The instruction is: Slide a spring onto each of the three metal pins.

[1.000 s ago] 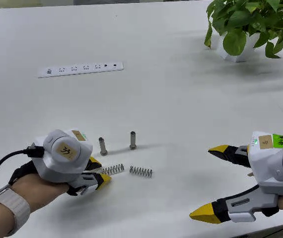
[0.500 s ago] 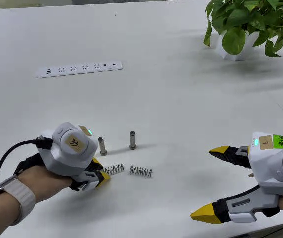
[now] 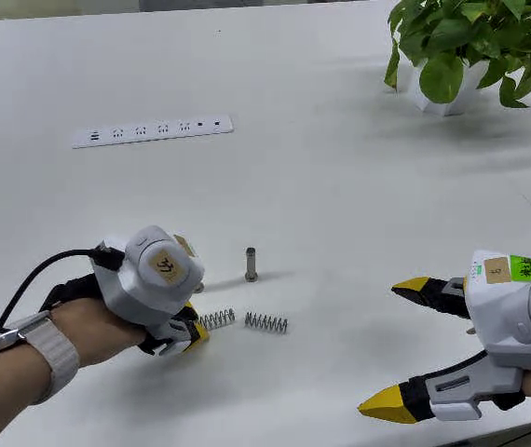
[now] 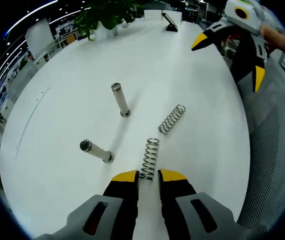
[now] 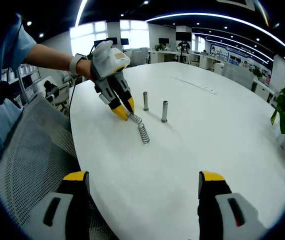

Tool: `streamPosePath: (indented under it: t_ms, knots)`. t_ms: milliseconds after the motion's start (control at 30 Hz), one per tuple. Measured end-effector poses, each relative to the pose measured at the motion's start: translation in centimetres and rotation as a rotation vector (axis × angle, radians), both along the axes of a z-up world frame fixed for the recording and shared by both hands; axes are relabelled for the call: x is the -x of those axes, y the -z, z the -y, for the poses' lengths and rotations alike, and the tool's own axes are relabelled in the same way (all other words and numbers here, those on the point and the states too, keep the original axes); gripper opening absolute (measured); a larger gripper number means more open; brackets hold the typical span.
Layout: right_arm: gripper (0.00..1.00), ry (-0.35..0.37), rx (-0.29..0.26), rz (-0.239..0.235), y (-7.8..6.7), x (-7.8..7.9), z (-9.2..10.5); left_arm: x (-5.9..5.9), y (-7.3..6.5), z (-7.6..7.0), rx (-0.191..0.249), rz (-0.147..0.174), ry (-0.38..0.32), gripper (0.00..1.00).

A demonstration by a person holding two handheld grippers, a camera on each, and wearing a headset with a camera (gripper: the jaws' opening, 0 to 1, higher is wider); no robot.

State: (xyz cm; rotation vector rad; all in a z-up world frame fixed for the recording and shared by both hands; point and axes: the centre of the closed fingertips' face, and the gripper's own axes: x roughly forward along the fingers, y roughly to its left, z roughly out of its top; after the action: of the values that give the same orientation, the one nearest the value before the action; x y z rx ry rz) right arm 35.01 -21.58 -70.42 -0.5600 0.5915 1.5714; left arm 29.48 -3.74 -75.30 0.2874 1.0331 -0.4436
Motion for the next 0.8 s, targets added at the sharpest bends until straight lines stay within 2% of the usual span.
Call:
streamPosePath:
  t_ms: [300,367,700,800]
  knots:
    - [0.91,0.0,0.006,0.002,0.0,0.2,0.1,0.1,0.2,-0.1,-0.036,-0.022,0.031,0.11]
    - [0.91,0.0,0.005,0.001,-0.1,0.2,0.1,0.2,0.2,0.0,-0.039,-0.014,0.037,0.11]
    - [0.9,-0.006,0.004,-0.003,0.0,0.2,-0.2,0.9,0.1,0.5,0.035,0.053,-0.035,0.1]
    - [0.9,-0.01,0.003,-0.003,-0.1,0.3,-0.4,1.5,-0.1,0.2,0.077,0.067,-0.088,0.1]
